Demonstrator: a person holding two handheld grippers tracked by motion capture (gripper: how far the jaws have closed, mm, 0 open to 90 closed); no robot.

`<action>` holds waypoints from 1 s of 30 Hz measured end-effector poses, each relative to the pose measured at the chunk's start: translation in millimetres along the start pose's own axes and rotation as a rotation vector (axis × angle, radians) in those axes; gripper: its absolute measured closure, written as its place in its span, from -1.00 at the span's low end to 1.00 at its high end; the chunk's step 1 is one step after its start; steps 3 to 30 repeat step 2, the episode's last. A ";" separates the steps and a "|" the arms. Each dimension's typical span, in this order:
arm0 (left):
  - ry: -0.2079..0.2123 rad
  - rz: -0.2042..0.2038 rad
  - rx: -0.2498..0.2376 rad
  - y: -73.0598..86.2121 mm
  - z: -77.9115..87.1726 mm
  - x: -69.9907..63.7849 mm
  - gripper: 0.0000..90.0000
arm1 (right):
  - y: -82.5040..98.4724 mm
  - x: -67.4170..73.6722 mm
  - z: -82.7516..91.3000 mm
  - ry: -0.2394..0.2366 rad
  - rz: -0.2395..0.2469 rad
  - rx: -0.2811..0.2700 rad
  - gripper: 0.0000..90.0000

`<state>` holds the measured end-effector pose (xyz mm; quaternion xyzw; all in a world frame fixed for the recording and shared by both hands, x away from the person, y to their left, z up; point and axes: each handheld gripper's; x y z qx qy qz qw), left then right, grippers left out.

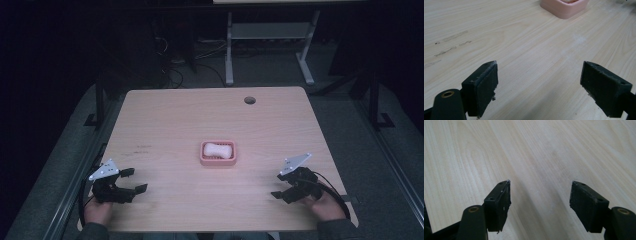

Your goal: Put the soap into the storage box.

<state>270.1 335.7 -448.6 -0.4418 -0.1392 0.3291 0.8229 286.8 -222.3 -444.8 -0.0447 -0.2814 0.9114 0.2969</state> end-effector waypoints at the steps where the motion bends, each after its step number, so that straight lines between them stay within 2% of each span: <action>1: -0.001 -0.005 0.000 -0.5 -0.2 -0.3 -0.69 | 0.3 1.8 -0.2 0.005 0.000 0.002 -0.28; 30: -0.001 -0.005 0.000 -0.5 -0.2 -0.3 -0.69 | 0.3 1.8 -0.2 0.005 0.000 0.002 -0.28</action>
Point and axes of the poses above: each handheld gripper's, and its own axes: z roughly backward along the jaws, y roughly out of its underside, x roughly to its left, and after that the axes turned 5 degrees about -z, right-handed
